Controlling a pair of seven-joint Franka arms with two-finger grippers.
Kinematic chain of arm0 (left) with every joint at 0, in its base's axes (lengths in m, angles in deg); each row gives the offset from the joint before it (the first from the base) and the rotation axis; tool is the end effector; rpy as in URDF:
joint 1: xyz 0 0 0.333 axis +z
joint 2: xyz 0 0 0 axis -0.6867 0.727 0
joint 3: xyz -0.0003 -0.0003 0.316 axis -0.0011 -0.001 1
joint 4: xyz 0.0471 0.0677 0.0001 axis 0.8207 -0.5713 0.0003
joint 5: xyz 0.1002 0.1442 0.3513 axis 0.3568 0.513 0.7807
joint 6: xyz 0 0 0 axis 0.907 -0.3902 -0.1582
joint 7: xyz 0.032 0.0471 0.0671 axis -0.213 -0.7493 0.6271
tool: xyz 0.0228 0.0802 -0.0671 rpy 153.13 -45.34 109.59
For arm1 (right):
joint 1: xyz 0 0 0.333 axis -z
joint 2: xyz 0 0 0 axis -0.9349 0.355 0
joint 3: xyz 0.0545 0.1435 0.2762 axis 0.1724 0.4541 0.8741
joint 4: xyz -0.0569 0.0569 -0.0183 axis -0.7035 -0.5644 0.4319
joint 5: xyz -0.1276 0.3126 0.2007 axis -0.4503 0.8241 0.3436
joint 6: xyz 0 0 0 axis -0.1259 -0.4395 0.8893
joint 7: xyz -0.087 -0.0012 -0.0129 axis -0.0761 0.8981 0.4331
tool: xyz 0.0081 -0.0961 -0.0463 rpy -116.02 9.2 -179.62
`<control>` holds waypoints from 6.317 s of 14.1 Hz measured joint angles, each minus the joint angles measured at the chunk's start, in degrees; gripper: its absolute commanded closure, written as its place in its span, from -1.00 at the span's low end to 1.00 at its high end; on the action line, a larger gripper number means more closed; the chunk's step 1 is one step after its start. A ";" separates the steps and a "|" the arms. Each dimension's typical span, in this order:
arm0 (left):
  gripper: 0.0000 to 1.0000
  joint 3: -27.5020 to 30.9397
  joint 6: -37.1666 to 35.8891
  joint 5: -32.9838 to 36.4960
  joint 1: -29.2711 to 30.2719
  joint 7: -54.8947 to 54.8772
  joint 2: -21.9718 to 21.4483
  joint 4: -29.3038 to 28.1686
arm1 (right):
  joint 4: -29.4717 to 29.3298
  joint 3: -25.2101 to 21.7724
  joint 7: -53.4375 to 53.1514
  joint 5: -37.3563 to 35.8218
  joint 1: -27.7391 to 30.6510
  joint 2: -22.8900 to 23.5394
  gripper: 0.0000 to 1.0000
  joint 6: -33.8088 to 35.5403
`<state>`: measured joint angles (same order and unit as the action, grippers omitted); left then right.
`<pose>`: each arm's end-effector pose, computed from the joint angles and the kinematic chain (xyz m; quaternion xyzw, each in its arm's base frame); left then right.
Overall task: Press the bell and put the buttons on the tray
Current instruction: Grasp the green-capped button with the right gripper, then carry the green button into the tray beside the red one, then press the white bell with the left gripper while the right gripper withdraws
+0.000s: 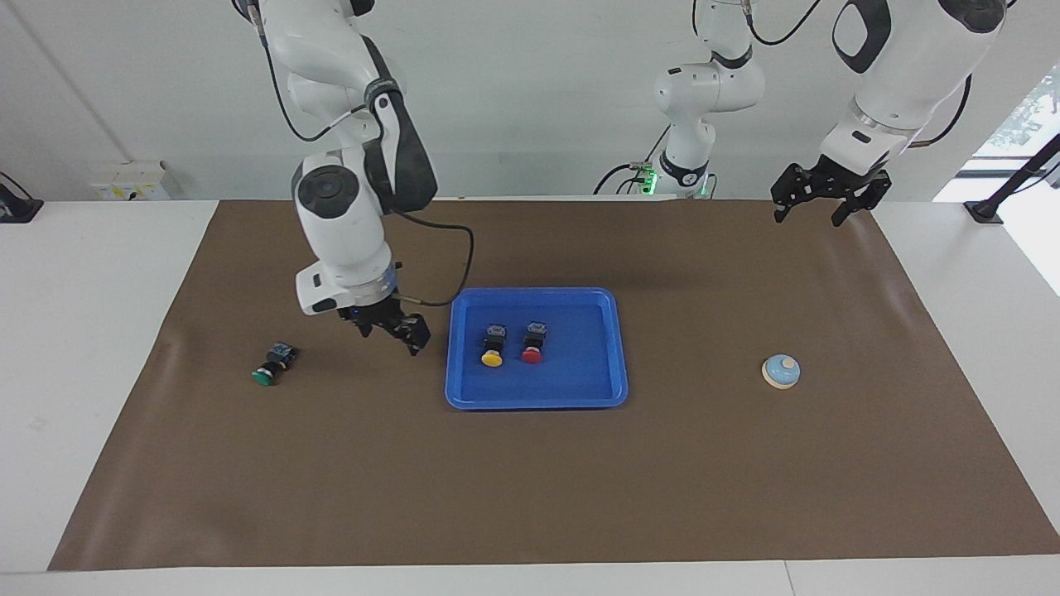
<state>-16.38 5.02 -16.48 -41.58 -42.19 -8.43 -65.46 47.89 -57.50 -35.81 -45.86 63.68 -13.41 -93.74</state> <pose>0.5079 -0.0306 0.5908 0.9967 -0.0785 -0.0204 0.0104 0.6213 0.1126 0.4077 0.9760 -0.2178 -0.0026 0.0044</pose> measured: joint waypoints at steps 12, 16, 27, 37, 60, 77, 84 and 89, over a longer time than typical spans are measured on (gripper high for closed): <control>-1.00 -0.58 0.58 0.00 -0.57 0.00 0.00 0.00 | 18.56 -0.04 13.68 -1.97 17.96 -2.45 -1.00 -17.98; -1.00 -0.57 0.64 0.00 -0.63 0.00 0.00 0.00 | 19.67 0.21 13.77 -2.01 18.02 -2.27 -1.00 -20.20; -1.00 -0.57 0.72 0.00 -0.63 0.00 0.00 -0.01 | 20.53 0.15 13.86 -2.14 18.47 -0.50 -0.03 -22.28; -1.00 -0.53 0.99 0.00 -0.63 0.00 0.00 -0.01 | 19.66 0.47 13.90 -2.22 18.03 -0.40 1.00 -21.34; 1.00 0.00 1.30 0.00 -0.55 0.03 0.00 -0.03 | -11.03 1.50 -12.61 6.53 -28.96 15.55 1.00 -8.52; 1.00 -0.23 17.02 0.00 0.40 1.91 17.28 1.92 | -12.77 0.62 -13.12 3.40 -27.65 17.40 -1.00 -6.15; 1.00 0.19 20.91 0.00 0.79 2.15 18.24 0.44 | -13.46 0.34 -8.59 3.39 -14.40 3.36 -1.00 6.28; 1.00 0.27 22.56 0.25 0.94 2.15 18.24 -0.31 | -13.42 0.17 13.56 3.37 -1.84 -4.17 -1.00 17.84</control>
<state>-16.11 27.58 -16.23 -40.64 -40.04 9.81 -65.77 34.47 -57.33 -22.24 -42.49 61.84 -17.58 -75.90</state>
